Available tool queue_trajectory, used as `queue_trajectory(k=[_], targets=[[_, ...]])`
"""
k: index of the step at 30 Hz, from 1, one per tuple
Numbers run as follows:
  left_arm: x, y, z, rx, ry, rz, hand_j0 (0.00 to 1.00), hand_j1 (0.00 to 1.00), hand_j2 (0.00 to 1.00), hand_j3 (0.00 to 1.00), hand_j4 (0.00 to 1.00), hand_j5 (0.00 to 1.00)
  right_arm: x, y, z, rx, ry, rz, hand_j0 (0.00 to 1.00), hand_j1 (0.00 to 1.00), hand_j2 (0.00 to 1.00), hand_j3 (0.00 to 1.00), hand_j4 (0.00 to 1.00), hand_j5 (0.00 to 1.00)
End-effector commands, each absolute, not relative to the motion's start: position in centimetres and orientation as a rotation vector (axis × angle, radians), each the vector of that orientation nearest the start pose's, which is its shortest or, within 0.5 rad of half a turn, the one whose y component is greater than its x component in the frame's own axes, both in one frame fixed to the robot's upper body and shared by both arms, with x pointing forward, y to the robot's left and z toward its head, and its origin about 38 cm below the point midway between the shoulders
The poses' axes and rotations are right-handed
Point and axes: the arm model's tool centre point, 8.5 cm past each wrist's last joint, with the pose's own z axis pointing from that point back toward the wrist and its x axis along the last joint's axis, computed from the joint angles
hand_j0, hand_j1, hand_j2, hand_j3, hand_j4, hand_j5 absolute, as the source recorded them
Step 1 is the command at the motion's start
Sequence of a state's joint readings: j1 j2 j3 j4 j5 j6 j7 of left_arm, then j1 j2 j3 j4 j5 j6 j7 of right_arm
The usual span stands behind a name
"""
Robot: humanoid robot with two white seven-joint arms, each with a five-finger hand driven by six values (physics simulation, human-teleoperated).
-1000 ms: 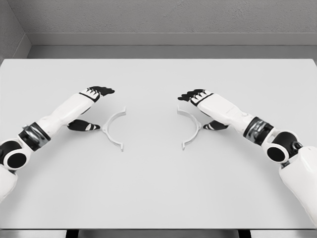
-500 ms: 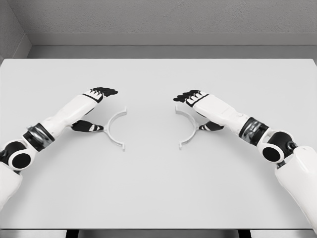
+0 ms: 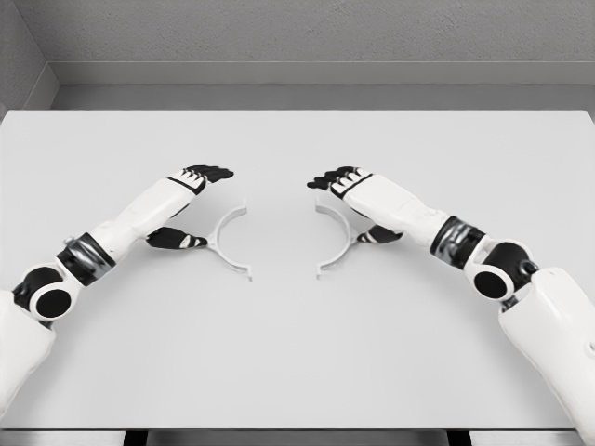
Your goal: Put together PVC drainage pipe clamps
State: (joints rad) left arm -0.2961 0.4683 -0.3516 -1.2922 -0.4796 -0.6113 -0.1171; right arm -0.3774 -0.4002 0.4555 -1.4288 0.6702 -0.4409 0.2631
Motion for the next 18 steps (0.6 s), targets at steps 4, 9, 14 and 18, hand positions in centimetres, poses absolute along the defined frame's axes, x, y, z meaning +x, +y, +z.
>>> queue_trajectory(k=[4,9,14,18], targets=[[41.1,26.3,10.3,0.311,-1.804,-1.389,1.0,1.0,1.0,1.0,1.0,1.0,42.3,-18.6,12.4,-0.372,-1.689,1.695,1.0,1.0,1.0,1.0,1.0,1.0],[41.0,26.0,10.2,0.304,-1.808,-1.385,1.0,1.0,1.0,1.0,1.0,1.0,42.3,-18.2,12.2,-0.37,-1.68,1.703,1.0,1.0,1.0,1.0,1.0,1.0],[40.9,25.2,10.0,0.288,-1.821,-1.372,1.0,1.0,1.0,1.0,1.0,1.0,42.4,-17.7,12.4,-0.365,-1.692,1.697,1.0,1.0,1.0,1.0,1.0,1.0],[40.9,24.8,9.9,0.281,-1.826,-1.366,1.0,1.0,1.0,1.0,1.0,1.0,42.6,-17.0,12.6,-0.361,-1.694,1.705,1.0,1.0,1.0,1.0,1.0,1.0]])
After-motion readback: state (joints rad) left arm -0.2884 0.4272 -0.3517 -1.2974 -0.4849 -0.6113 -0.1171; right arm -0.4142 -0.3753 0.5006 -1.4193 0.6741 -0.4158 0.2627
